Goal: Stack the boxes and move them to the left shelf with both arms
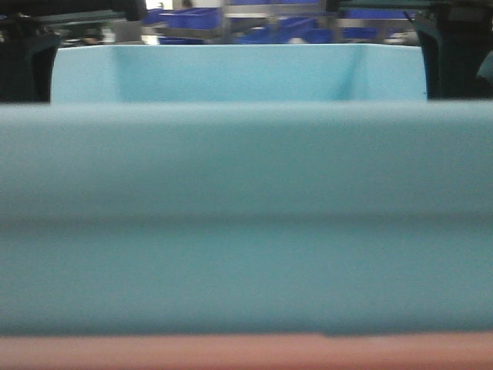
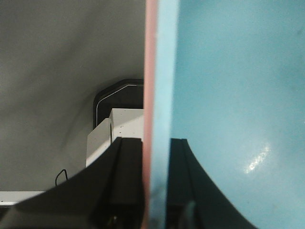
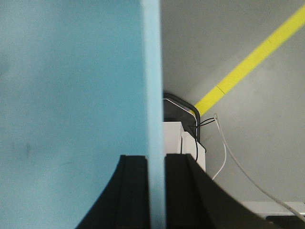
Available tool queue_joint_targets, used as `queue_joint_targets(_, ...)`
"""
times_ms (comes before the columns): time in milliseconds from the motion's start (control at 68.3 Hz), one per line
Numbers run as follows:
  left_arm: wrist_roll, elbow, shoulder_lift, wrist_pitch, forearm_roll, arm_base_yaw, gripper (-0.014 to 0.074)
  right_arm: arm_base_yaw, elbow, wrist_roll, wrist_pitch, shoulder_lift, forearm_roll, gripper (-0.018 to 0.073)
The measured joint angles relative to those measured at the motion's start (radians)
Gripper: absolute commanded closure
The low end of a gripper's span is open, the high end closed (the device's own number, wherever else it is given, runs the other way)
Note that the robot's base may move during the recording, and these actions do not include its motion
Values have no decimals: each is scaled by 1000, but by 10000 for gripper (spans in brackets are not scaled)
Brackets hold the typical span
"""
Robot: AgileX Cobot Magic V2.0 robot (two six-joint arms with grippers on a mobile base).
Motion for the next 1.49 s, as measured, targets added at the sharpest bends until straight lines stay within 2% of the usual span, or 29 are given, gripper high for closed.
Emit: queue_joint_targets(1494,0,0,0,-2,-12,0,608,0,0,0,11,-2,0,493)
